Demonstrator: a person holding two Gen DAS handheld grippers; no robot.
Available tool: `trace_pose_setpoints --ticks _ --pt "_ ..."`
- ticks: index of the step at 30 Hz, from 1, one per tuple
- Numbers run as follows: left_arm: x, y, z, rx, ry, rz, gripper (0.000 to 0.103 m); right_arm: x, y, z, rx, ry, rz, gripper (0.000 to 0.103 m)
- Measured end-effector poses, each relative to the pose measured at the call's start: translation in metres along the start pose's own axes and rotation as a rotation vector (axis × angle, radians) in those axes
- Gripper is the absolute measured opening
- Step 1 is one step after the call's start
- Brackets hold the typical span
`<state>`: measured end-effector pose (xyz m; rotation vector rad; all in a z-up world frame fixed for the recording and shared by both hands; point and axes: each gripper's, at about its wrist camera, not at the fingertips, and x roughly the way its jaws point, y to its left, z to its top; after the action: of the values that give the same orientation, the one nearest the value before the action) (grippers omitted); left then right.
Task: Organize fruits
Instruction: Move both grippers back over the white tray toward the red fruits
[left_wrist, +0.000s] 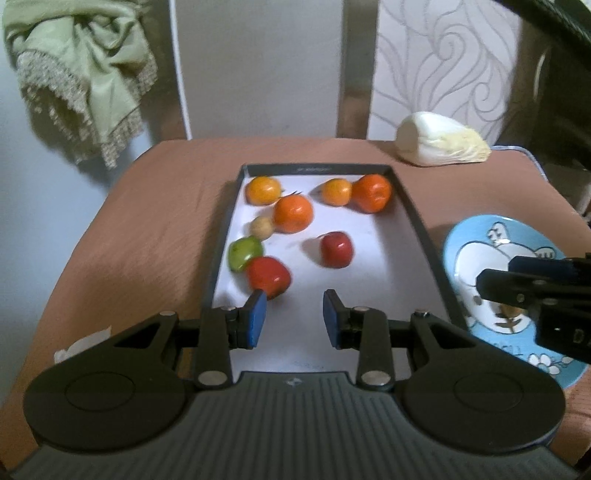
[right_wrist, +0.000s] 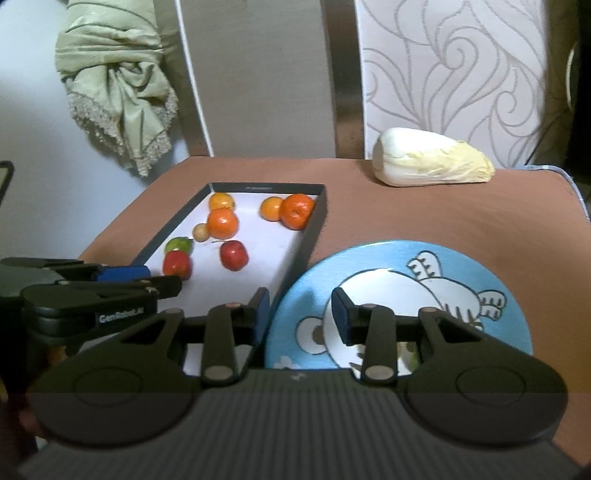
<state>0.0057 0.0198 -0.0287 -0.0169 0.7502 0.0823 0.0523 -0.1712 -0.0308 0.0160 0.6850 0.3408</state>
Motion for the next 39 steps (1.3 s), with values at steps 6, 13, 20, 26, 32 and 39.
trace_pose_setpoints --ticks 6,13,20,26,32,39 --pt "0.008 0.011 -0.004 -0.049 0.028 0.028 0.049 0.004 0.005 0.001 -0.016 0.016 0.019 0.04" --pt "0.011 0.01 -0.003 -0.051 0.018 0.033 0.053 0.008 0.008 0.002 -0.035 0.027 0.033 0.04" --pt "0.025 0.011 0.005 -0.061 0.025 0.044 0.053 0.011 0.006 0.007 -0.037 0.028 0.029 0.04" --pt "0.04 0.014 0.011 -0.073 0.055 0.031 0.053 0.02 0.011 0.014 -0.059 0.042 0.048 0.04" --pt "0.048 0.015 0.013 -0.07 0.081 -0.018 0.052 0.036 0.019 0.022 -0.079 0.072 0.077 0.04" --pt "0.052 0.022 0.014 -0.073 0.088 -0.037 0.026 0.066 0.036 0.035 -0.106 0.092 0.121 0.04"
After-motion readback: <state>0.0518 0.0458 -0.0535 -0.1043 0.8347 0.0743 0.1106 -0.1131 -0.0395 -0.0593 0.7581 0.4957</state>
